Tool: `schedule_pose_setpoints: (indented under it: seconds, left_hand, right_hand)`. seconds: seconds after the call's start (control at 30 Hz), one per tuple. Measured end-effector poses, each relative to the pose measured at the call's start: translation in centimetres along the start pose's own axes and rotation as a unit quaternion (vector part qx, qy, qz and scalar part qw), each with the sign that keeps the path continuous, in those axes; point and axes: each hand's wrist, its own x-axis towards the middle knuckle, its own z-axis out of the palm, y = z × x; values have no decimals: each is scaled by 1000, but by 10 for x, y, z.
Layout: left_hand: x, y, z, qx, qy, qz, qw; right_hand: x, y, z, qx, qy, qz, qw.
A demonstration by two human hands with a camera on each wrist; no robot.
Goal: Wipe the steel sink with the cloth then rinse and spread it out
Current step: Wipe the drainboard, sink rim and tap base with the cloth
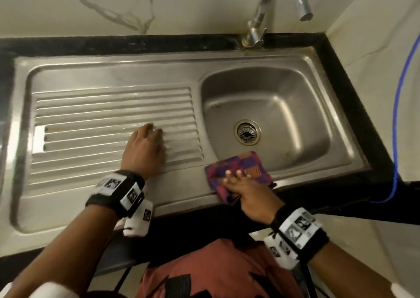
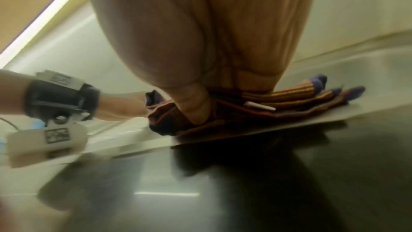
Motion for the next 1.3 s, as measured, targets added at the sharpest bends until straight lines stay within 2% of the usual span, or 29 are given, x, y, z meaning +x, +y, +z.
schedule_pose_setpoints:
  seconds: [0.13,0.3,0.43,0.53,0.6,0.73,0.87,1.03,1.3]
  left_hand:
    - [-57,-21,-8,-3,15,-48,999]
    - [-97,-30,-11,23,2,-74,997]
    - [-115,-30,-8,30,-11,-119,992]
    - [-124,-32,-1,32,-40,-161,986]
    - [-128,-33,1,23,-47,-177,983]
    - [-127,-33,1,-23,-43,-193,980]
    - [-125,-34,0,-32,-54,-196,979]
    - [-124,-34,-2,-34,-55,-197,978]
    - [-123,-29,-5,-44,-41,-212,975]
  right_hand:
    - [35,-74,20,-64,-29,-119,990]
    - [95,-108,4,-114,-26,-155,981]
    - [136,-127,-22,-151,-9,-142,978]
    - [149,-137,-31,-138,-13,-119,983]
    - [136,-138,-23,-148,-14,-122,981]
    - [74,-111,10,-137,-47,-144,979]
    - [53,-84,21,-104,-28,-105,989]
    - [99,-82,-11,-75,16,-65,995]
    - [226,-90,-111,-128,40,-30,991]
